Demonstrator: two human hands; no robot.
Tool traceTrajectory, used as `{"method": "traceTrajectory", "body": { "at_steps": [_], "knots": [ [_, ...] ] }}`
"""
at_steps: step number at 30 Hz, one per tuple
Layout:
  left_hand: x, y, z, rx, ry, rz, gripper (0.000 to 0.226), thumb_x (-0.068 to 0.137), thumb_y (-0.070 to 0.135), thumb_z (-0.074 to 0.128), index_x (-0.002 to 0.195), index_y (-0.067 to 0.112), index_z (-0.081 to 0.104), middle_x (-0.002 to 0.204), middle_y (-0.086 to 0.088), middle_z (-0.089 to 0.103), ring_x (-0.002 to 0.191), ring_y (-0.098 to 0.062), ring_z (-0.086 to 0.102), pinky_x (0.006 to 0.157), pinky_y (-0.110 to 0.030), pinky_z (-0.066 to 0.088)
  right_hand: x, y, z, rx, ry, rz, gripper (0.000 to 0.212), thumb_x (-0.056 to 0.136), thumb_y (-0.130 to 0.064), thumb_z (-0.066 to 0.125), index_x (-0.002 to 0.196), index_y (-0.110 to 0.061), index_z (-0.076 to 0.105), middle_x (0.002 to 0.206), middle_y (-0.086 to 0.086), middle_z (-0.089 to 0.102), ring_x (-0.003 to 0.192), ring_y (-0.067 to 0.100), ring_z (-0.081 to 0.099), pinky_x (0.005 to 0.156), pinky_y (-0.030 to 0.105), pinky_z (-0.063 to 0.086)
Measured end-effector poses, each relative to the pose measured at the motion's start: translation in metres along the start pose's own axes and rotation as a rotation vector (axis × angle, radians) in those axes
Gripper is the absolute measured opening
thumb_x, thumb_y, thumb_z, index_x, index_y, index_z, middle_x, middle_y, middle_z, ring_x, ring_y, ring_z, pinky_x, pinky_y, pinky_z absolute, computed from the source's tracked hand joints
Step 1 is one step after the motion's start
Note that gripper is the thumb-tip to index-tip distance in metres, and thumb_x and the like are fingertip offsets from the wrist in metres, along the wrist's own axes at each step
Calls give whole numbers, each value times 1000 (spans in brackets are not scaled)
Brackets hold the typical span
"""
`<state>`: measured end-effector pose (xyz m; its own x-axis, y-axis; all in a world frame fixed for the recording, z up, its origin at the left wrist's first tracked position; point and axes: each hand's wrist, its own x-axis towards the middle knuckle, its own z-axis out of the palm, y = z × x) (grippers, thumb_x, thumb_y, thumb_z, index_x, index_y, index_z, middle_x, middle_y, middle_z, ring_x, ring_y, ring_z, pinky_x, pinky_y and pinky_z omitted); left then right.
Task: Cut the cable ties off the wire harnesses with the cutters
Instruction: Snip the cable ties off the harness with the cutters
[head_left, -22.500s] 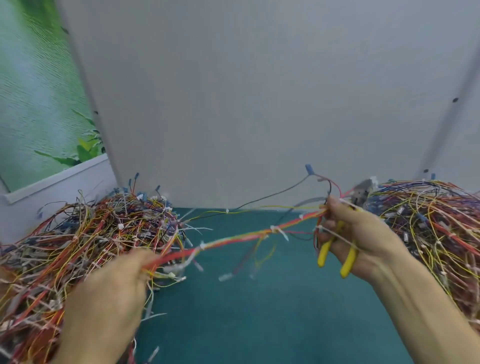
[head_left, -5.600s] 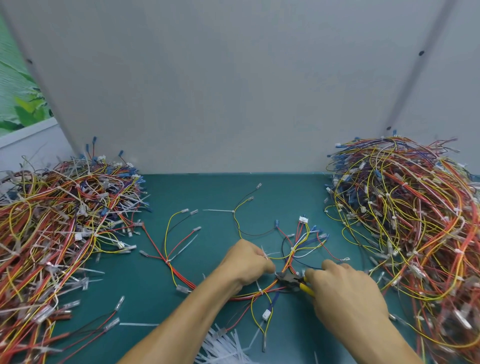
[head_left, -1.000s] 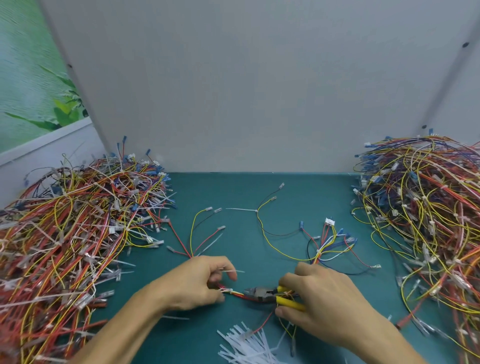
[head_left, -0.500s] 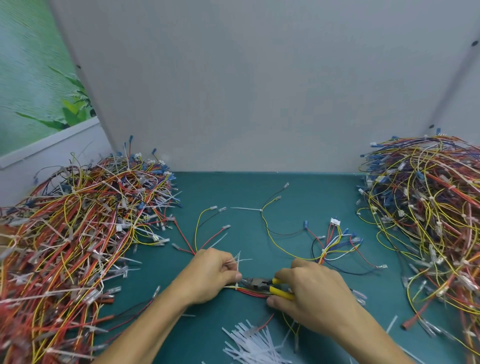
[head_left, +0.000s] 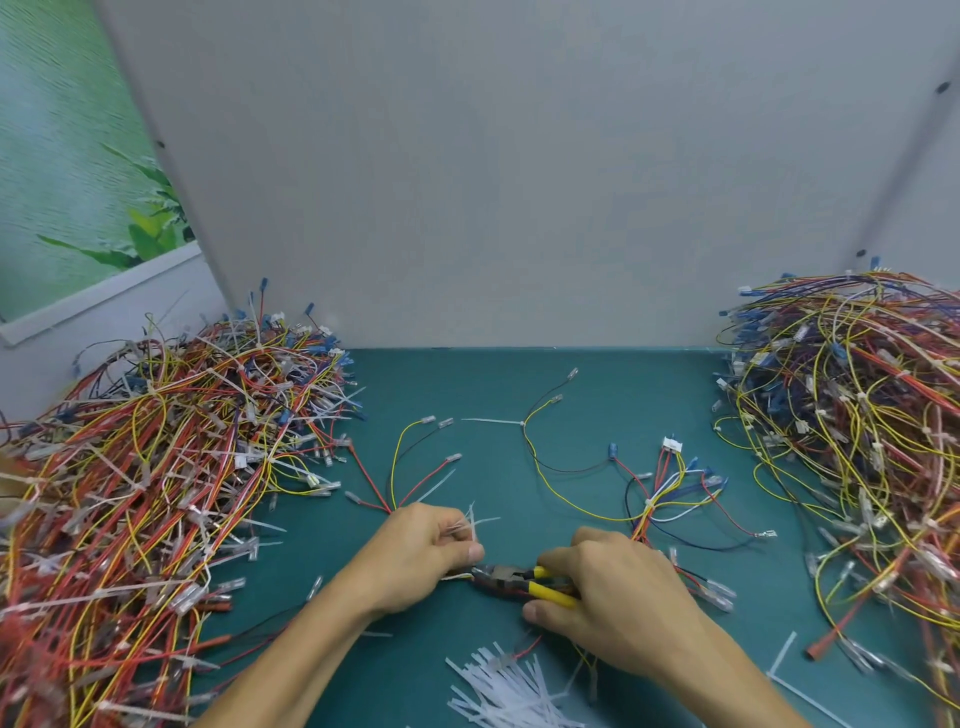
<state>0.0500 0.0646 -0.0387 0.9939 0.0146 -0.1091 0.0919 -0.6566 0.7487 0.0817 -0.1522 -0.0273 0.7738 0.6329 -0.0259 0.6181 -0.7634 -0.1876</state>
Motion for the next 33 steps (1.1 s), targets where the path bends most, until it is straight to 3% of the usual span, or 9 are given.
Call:
{"method": "traceTrajectory", "body": {
  "at_steps": [13, 17, 25, 33],
  "knots": [
    [-2, 4, -2, -33, -17, 13, 20, 87, 16, 67, 68, 18, 60, 46, 14, 46, 47, -1, 36, 49, -13, 29, 2, 3, -1, 14, -23, 2, 38, 78, -69, 49, 80, -32, 45, 82, -7, 42, 92, 20, 55, 60, 32, 28],
    [-2, 4, -2, -35, -18, 10, 20, 87, 16, 68, 68, 19, 61, 44, 14, 46, 45, -1, 36, 48, -12, 29, 5, 3, 0, -5, -7, -15, 42, 78, -67, 50, 89, -27, 55, 82, -6, 43, 91, 22, 55, 61, 31, 30],
    [-1, 3, 0, -88, -21, -11, 24, 88, 12, 66, 65, 19, 60, 47, 11, 49, 47, 0, 38, 50, -11, 31, 5, 1, -2, -56, -46, -55, 41, 83, -64, 50, 98, -27, 57, 86, -3, 41, 94, 28, 56, 63, 32, 29],
    [0, 1, 6, -71, 61, -27, 19, 87, 17, 67, 69, 17, 62, 46, 10, 42, 46, -4, 33, 48, -14, 28, 3, -1, 1, -95, -29, -86, 42, 87, -61, 46, 104, -25, 59, 100, 3, 55, 95, 31, 57, 65, 31, 30]
  ]
}}
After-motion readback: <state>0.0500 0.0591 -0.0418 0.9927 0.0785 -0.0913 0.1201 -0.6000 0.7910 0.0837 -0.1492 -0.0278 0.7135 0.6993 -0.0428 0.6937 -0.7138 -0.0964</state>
